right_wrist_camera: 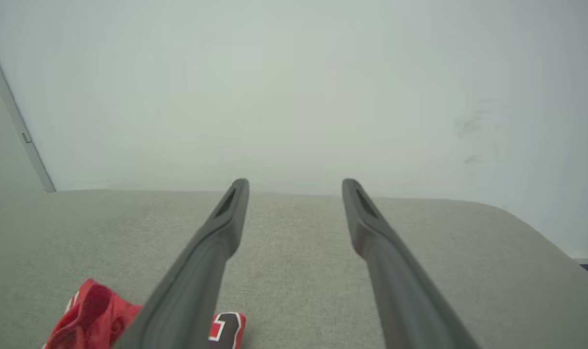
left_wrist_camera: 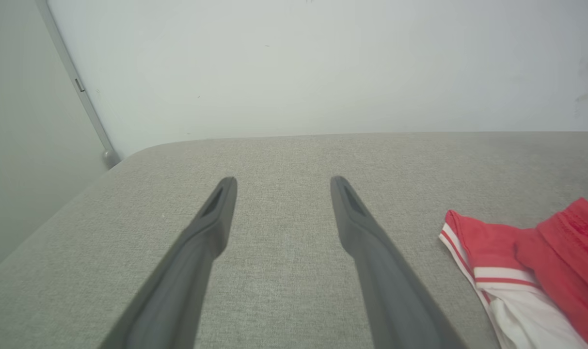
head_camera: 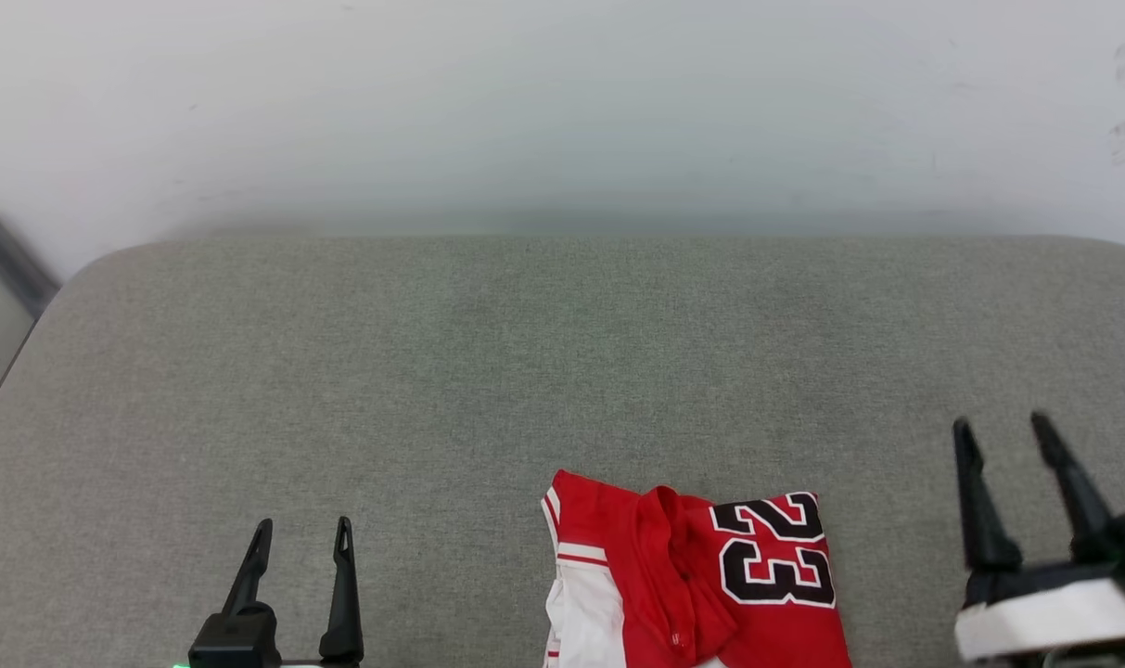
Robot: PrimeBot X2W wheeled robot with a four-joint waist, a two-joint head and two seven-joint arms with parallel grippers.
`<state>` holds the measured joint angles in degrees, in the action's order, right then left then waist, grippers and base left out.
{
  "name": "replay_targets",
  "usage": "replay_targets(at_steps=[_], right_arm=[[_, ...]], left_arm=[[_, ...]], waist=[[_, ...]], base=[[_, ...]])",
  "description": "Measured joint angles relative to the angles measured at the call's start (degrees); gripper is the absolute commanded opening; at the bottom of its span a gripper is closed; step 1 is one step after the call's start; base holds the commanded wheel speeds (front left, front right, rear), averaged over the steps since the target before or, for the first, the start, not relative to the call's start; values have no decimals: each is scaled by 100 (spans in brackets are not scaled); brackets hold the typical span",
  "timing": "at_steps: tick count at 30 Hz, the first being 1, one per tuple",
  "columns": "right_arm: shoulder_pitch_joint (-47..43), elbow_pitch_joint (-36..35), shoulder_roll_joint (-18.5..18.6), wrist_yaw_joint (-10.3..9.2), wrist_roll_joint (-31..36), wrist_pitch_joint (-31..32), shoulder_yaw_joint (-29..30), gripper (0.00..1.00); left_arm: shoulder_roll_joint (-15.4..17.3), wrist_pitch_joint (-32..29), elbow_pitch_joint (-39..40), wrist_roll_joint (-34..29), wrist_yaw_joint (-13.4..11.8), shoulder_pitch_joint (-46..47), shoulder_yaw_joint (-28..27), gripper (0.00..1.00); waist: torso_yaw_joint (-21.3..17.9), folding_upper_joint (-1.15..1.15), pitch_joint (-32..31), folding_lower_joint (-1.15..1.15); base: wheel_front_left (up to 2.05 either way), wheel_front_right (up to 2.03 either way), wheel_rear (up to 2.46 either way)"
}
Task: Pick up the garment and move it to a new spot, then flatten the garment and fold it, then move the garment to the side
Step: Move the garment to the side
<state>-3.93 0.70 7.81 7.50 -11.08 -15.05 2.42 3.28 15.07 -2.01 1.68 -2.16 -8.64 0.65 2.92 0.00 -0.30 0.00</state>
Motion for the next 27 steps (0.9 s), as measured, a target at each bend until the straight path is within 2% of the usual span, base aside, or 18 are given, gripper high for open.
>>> replay_targets(at_steps=[4,7,11,16,18,21,23,27], right_arm=[[572,-76,455,0,-5,54,-133,100],[1088,-138,933,0,-164,528,-512,100],[1613,-154,1707,1,-910,2073,-1313,100],[2027,-249,2493,1,-2361,4359,-2016,100],[2039,-236,2614,1,-3074,5180,-2092,100],[2038,-148,2714,0,-3771,6038,-2078,100],[2022,-64,2744,0,-4043,6407,-2102,100],[1968,104,2658,0,-4331,6736,-2201,100]], left_arm=[[-5,0,-4,1,12,-1,-11,100],[-7,0,2,2,15,-1,-14,100],[-13,0,0,2,23,8,14,100],[-19,0,4,9,23,97,43,100],[-21,0,5,11,18,111,59,100],[-24,0,12,29,15,212,87,100],[-27,0,10,49,16,252,113,100],[-29,0,8,53,15,359,168,100]], waist=[[11,0,18,0],[25,0,50,0],[63,0,127,0],[121,0,260,0],[146,0,317,0],[190,0,415,0],[228,0,485,0],[309,0,644,0]], base=[[0,0,0],[0,0,0],[0,0,0],[0,0,0],[0,0,0],[0,0,0],[0,0,0],[0,0,0]])
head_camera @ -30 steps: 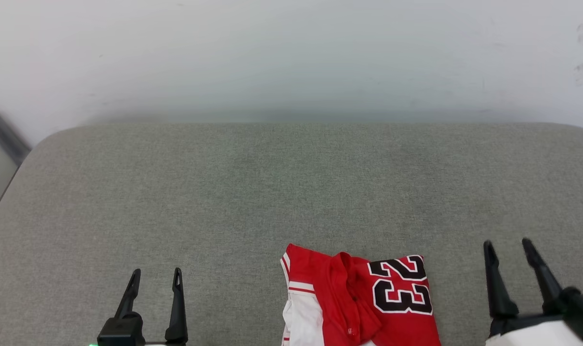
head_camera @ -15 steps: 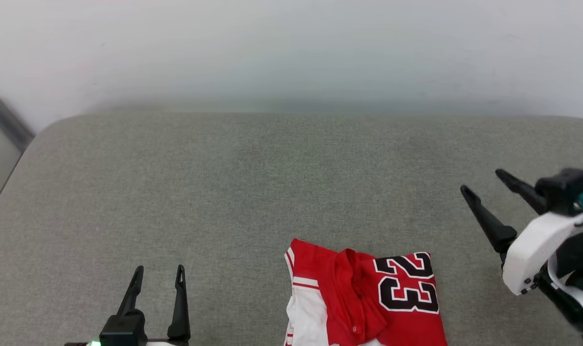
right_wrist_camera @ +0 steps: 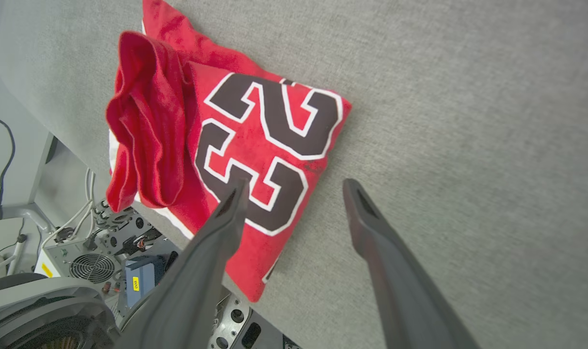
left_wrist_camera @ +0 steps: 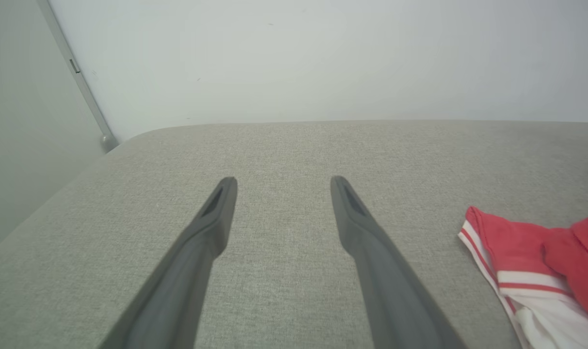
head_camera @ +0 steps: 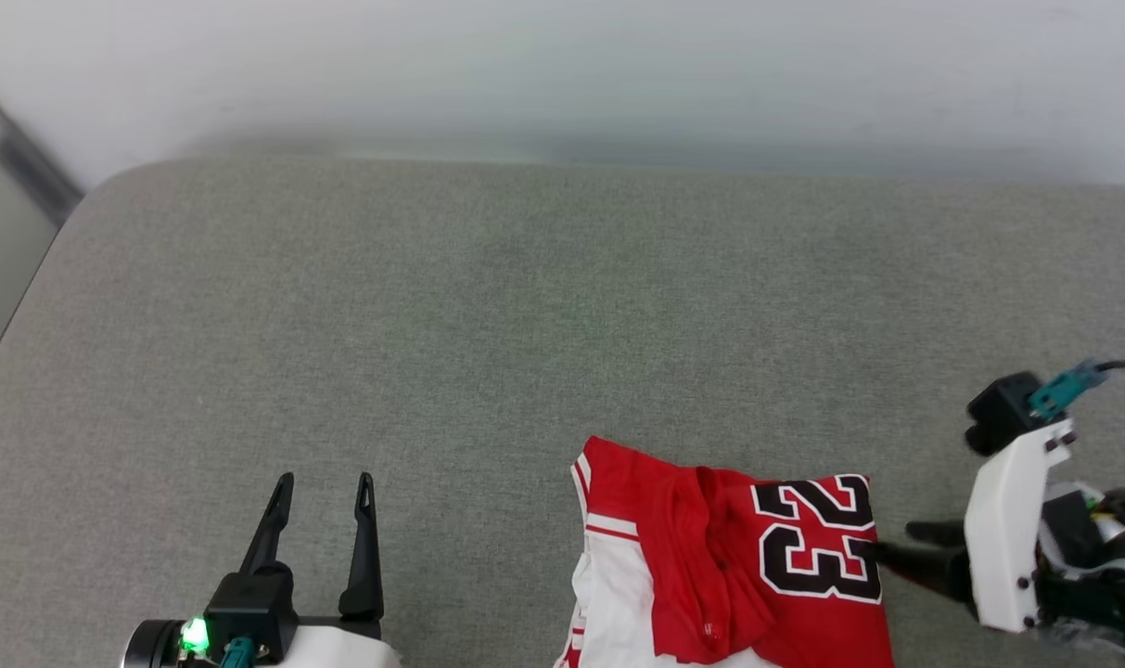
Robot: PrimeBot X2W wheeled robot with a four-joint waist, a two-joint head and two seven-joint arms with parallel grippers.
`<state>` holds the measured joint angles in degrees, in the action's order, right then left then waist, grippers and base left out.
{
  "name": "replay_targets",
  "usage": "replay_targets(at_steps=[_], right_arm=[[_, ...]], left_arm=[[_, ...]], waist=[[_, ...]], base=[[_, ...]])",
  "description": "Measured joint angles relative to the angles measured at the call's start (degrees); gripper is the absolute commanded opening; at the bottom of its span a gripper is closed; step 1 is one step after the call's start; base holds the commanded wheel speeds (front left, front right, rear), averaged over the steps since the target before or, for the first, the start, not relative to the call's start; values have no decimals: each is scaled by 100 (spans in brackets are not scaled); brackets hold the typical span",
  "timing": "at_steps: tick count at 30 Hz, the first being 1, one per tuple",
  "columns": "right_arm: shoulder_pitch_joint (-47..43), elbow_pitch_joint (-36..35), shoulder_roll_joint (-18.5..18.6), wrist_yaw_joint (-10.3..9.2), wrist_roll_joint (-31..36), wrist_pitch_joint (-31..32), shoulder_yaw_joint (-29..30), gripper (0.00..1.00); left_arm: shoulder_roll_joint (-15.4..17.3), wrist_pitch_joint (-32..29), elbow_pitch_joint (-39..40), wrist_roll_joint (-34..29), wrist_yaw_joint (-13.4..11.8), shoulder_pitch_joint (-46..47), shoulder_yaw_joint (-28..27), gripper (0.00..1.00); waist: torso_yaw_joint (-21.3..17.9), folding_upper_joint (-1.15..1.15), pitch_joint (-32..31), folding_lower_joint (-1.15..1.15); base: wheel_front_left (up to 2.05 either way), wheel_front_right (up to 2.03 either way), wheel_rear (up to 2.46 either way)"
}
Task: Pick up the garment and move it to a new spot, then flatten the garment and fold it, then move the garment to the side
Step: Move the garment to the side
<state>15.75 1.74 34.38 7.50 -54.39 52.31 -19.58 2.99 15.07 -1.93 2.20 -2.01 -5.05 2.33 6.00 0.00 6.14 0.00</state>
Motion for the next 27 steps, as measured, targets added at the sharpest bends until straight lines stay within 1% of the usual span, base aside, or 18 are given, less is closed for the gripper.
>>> replay_targets(at_steps=[3,9,13,17,18,19,24,27], right_arm=[[-66,172,-174,0,-93,44,-114,100],[-88,744,-531,0,-193,-21,-370,100],[-69,1095,-560,1,-82,-158,-606,100],[-16,1252,-478,7,-10,-458,-860,100],[-1,1283,-461,7,-10,-543,-920,25],[32,1293,-434,7,-15,-616,-988,0],[209,1304,-350,7,-67,-1113,-1311,0],[377,1189,-274,5,-129,-1340,-1472,0]], left_arm=[[-1,0,-4,0,1,84,43,100],[-3,0,-27,5,46,297,107,100],[-5,0,-35,5,43,395,133,100],[-4,0,-54,8,32,414,133,100],[-4,0,-60,8,24,414,136,100],[-4,0,-64,9,23,414,133,100],[-4,0,-103,15,-2,390,110,100],[-9,0,-98,46,-29,309,104,100]], waist=[[63,0,121,0],[192,0,370,0],[279,0,508,0],[335,0,581,0],[338,0,583,0],[337,0,578,0],[303,0,455,0],[241,0,350,0]], base=[[0,0,0],[0,0,0],[0,0,0],[0,0,0],[0,0,0],[0,0,0],[0,0,0],[0,0,0]])
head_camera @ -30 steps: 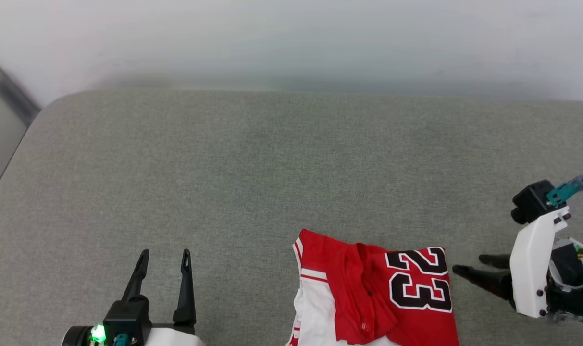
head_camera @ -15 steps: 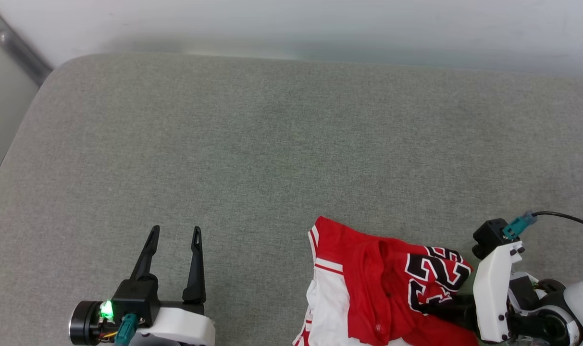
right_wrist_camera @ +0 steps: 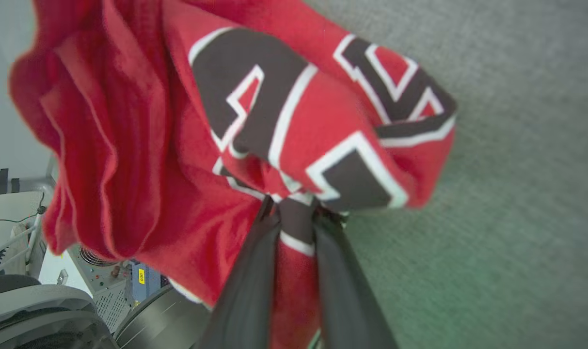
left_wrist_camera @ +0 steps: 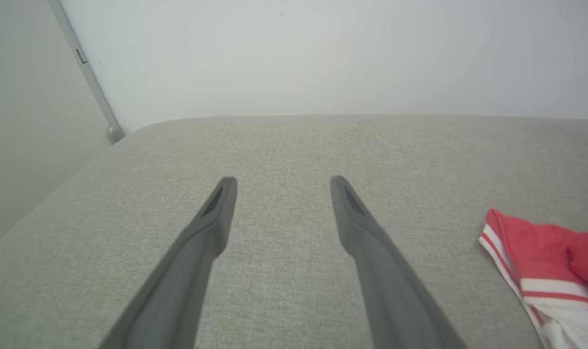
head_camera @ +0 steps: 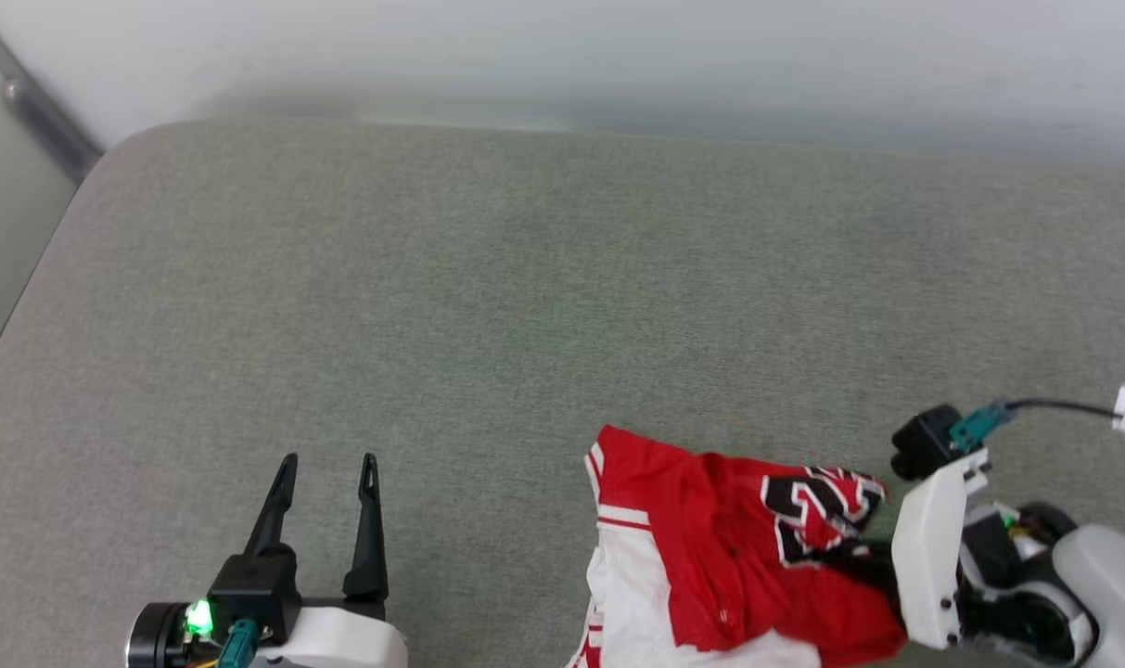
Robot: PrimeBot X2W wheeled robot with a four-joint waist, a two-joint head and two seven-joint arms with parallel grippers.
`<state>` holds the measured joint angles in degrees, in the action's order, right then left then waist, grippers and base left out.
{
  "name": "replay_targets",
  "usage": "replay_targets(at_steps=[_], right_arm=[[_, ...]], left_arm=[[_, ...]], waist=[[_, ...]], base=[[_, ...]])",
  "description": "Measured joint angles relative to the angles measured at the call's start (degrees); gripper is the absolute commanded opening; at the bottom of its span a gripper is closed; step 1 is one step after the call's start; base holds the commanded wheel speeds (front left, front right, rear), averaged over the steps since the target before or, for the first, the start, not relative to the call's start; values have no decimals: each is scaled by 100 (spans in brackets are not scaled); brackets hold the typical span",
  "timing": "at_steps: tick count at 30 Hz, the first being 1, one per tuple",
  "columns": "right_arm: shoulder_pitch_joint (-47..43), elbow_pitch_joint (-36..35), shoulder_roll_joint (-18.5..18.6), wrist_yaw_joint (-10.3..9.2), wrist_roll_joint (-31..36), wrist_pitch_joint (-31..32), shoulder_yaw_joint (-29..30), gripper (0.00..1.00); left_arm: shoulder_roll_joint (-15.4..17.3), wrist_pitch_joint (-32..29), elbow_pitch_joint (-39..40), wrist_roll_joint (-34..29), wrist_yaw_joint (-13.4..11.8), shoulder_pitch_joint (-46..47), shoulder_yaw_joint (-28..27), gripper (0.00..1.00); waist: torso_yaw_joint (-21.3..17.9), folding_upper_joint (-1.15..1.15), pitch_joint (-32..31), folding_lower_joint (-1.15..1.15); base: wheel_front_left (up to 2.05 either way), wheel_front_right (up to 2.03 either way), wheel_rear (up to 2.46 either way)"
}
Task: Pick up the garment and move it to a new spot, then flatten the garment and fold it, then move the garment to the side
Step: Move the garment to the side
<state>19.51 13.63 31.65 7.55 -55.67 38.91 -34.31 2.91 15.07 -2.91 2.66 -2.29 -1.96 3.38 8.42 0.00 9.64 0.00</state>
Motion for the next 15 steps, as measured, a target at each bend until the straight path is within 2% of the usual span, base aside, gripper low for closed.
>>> replay_targets(at_steps=[7,8,10,15], right_arm=[[686,-778,601,-4,102,-293,-445,0],[859,-1024,832,-4,135,-314,-532,0],[1001,-1247,1058,-4,182,-316,-586,0],[1225,-1448,1484,-4,198,-363,-509,0]], left_arm=[[2,0,29,54,-30,-234,-133,100],[-1,0,60,65,-41,-257,-145,100],[0,0,87,73,-49,-260,-156,100],[0,0,159,69,-83,-265,-171,100]], waist=[[-460,0,-182,0],[-640,0,-210,0],[-838,0,-224,0],[-1364,0,-192,0]], base=[[0,0,0],[0,0,0],[0,0,0],[0,0,0]])
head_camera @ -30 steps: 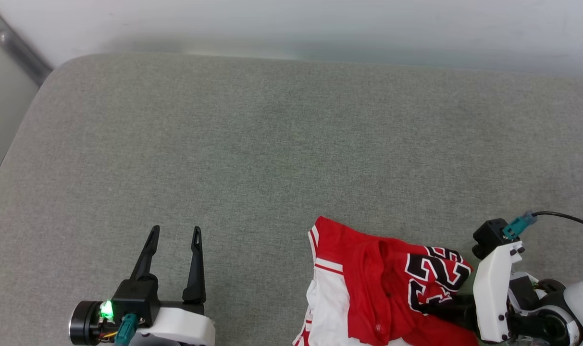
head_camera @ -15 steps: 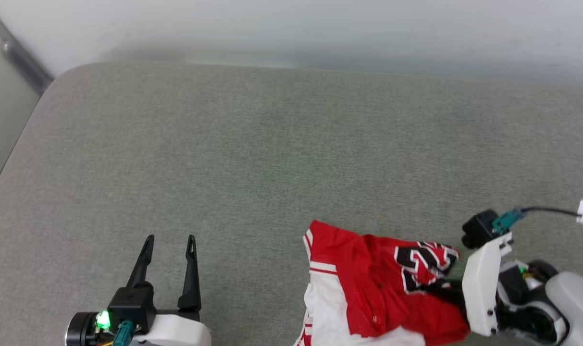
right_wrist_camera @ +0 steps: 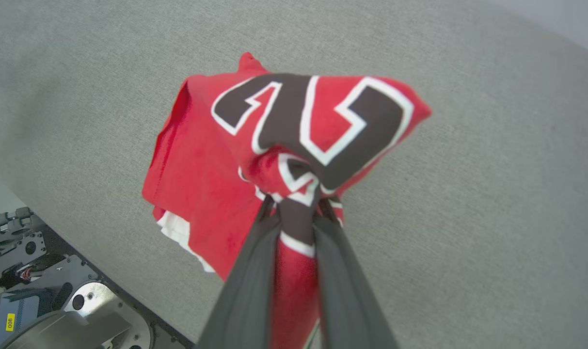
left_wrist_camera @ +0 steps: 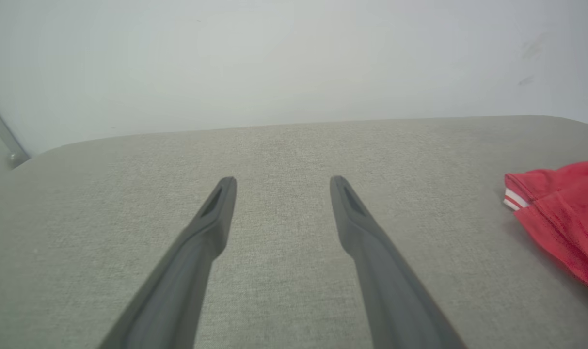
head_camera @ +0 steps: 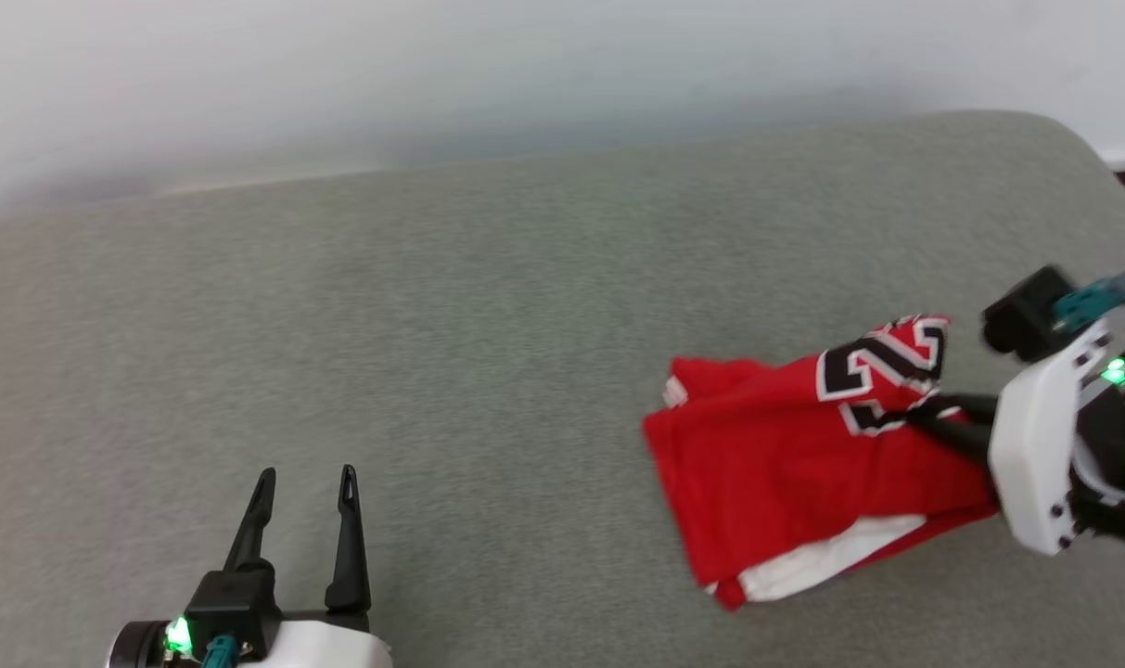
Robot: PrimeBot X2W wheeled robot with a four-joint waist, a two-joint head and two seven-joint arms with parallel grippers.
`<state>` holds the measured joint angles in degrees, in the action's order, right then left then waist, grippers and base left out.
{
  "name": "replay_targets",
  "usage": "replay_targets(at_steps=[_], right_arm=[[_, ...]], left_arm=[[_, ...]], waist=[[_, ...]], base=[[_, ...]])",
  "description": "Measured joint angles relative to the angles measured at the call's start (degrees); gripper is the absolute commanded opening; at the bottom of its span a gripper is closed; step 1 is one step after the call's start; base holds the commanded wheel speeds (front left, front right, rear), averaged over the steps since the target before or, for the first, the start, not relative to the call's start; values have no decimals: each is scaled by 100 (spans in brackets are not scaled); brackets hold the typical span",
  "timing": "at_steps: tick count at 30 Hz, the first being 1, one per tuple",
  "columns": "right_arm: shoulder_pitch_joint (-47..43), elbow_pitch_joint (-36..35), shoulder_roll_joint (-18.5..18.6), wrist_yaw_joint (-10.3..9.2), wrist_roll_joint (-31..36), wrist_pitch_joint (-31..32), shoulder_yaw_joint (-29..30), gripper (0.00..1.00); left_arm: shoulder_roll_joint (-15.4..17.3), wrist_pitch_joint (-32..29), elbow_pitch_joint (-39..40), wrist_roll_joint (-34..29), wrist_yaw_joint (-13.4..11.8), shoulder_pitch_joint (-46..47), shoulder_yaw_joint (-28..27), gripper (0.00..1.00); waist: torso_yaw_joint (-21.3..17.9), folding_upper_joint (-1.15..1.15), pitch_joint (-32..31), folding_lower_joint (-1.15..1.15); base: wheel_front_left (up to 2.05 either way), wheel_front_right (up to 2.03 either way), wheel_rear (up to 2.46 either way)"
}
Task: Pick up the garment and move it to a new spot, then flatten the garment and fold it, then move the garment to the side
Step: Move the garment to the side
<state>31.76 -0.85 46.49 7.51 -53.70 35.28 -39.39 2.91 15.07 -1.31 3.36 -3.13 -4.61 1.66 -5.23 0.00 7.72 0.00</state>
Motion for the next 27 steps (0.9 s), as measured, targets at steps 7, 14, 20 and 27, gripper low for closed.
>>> replay_targets(at_steps=[7,14,20,27], right_arm=[[169,500,398,0,88,-285,530,0],[519,1630,548,0,634,-608,1099,0],[804,2583,536,0,1152,-758,1629,0],[1255,3563,421,1,1831,-954,2306,0]], left_arm=[[-3,0,143,-68,60,180,-89,100],[24,0,275,-182,191,498,-123,100],[99,0,424,-264,222,749,-149,100],[182,0,603,-278,238,941,-194,100]], waist=[[-528,0,328,0],[-632,0,914,0],[-552,0,1459,0],[-455,0,2057,-1]], base=[[0,0,0],[0,0,0],[0,0,0],[0,0,0]])
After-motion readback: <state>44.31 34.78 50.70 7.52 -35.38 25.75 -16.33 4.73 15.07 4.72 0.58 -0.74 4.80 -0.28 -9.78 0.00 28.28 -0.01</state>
